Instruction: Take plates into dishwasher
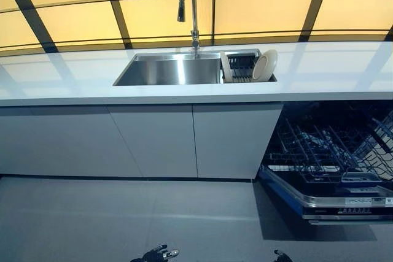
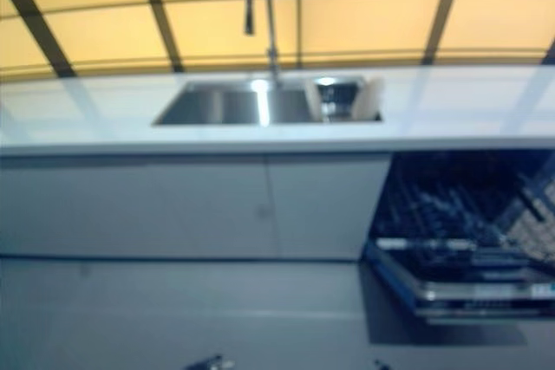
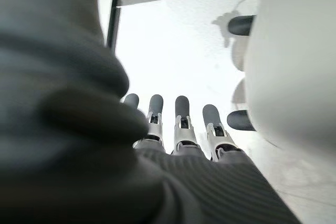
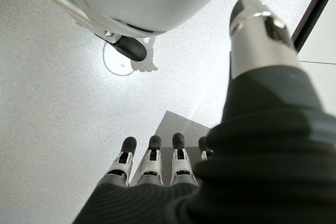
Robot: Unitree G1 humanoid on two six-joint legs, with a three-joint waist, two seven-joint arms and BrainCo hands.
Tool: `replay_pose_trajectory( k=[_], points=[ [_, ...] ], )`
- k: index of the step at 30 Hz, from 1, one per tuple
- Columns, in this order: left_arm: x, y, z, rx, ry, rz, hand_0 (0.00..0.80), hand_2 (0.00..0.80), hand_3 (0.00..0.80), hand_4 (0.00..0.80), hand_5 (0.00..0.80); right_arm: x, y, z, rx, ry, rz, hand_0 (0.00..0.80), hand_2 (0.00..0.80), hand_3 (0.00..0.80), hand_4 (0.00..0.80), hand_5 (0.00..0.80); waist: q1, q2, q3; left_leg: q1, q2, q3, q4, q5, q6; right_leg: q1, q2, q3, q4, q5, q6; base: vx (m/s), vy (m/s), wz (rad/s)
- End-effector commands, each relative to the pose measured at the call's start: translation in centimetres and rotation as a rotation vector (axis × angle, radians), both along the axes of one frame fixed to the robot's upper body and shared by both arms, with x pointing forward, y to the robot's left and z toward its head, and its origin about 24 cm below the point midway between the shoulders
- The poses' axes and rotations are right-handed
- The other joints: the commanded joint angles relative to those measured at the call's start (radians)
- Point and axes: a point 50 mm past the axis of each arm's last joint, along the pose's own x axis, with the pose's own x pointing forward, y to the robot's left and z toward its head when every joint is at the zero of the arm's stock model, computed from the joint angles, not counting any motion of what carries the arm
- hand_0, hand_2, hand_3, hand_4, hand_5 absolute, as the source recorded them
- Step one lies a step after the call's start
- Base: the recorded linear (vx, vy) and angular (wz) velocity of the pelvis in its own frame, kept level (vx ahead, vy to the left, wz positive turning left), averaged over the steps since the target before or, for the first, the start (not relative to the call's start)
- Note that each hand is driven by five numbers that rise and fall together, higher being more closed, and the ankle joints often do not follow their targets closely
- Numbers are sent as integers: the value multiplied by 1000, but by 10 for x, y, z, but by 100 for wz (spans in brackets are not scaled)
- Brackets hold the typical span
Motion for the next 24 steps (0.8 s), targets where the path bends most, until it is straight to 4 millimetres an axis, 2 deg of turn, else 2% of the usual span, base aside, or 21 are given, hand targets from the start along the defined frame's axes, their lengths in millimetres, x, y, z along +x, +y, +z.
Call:
replay_pose_trajectory(
  k=[1,2,4,5,6,7,8,9,10,11,13,16,17,18,20,21,24],
  points=[
    [25,-15,7,-120,-110,56,0,0,0,0,0,26,26,2,27,-132,35,0,0,0,0,0,-12,-51,58,0,-103,-49,-2,-8,106,2,50,30,27,20,-32,48,-39,1],
    [26,-15,7,-134,-115,86,0,0,0,0,0,27,25,3,14,-138,32,0,0,0,0,0,-13,-52,60,3,-103,-49,-2,-8,107,2,52,32,31,18,-34,81,-66,1],
    [25,-13,6,-213,-84,292,0,0,0,0,0,33,23,5,-1,-168,37,0,0,0,0,0,-16,-56,69,23,-98,-46,4,-11,108,1,60,43,53,1,-45,87,-82,0],
    [24,-12,5,-289,-51,469,0,0,0,0,0,36,24,6,6,-176,52,0,0,0,0,0,-16,-64,84,12,-93,-38,67,-24,102,0,56,42,71,-4,-55,70,-84,-1],
    [24,-11,5,-319,-48,549,0,0,0,0,0,37,24,6,10,-171,55,0,0,0,0,0,-14,-71,93,-3,-92,-35,113,-28,98,0,53,40,78,-4,-60,57,-117,-3],
    [27,-4,6,-342,-82,643,0,0,0,0,0,39,25,7,31,-169,56,0,0,0,0,0,-6,-88,117,-61,-89,-40,260,-7,85,1,45,35,93,-4,-74,35,-97,-4],
    [28,-2,7,-341,-96,668,0,0,0,0,0,39,25,7,35,-166,58,0,0,0,0,0,-5,-91,122,-83,-89,-45,300,2,82,0,45,34,96,-5,-77,84,-121,-4],
    [31,8,9,-339,-155,766,0,0,0,0,0,40,25,7,53,-154,80,0,0,0,0,0,16,-95,151,-175,-97,-68,404,68,71,3,51,43,115,-12,-90,167,-55,4],
    [31,13,10,-326,-178,777,0,0,0,0,0,40,27,6,49,-141,97,0,0,0,0,0,35,-84,170,-222,-99,-74,381,112,59,14,65,60,126,-21,-90,264,-21,7],
    [29,15,10,-284,-174,763,0,0,0,0,0,39,26,6,47,-125,93,0,0,0,0,0,50,-72,179,-233,-100,-71,315,130,51,25,73,70,127,-27,-82,353,66,-25],
    [23,21,7,-146,-143,774,0,0,0,0,0,31,24,2,72,-40,126,0,0,0,0,0,85,-46,187,-269,-88,-63,123,198,34,78,91,94,110,-54,-74,400,93,-55],
    [20,23,5,-99,-106,770,0,0,0,0,0,22,22,-1,95,9,102,0,0,0,0,0,124,-41,187,-344,-89,-70,12,252,17,142,97,118,98,-88,-79,409,69,-76],
    [16,22,4,-54,-80,746,0,0,0,0,0,17,19,-2,95,15,66,0,0,0,0,0,137,-47,175,-373,-92,-50,7,243,16,180,87,120,95,-117,-77,345,71,-78],
    [16,22,4,-54,-80,746,0,0,0,0,0,17,19,-2,95,15,66,0,0,0,0,0,137,-47,175,-373,-92,-50,7,243,16,180,87,120,95,-117,-77,376,105,-58],
    [15,20,3,-20,-74,722,0,0,0,0,0,14,15,-2,76,15,38,0,0,0,0,0,134,-48,154,-340,-88,-11,26,209,32,205,60,109,103,-140,-58,477,189,57],
    [18,23,5,-23,-98,742,0,0,0,0,0,12,15,-2,72,30,30,0,0,0,0,0,135,-52,136,-307,-90,-11,56,182,53,211,16,75,125,-150,-34,648,248,63],
    [24,23,7,-34,-121,678,0,0,0,0,0,8,16,-3,75,33,25,0,0,0,0,0,135,-59,126,-301,-99,-10,131,136,74,209,-18,37,167,-142,-26,460,169,-4]
  ],
)
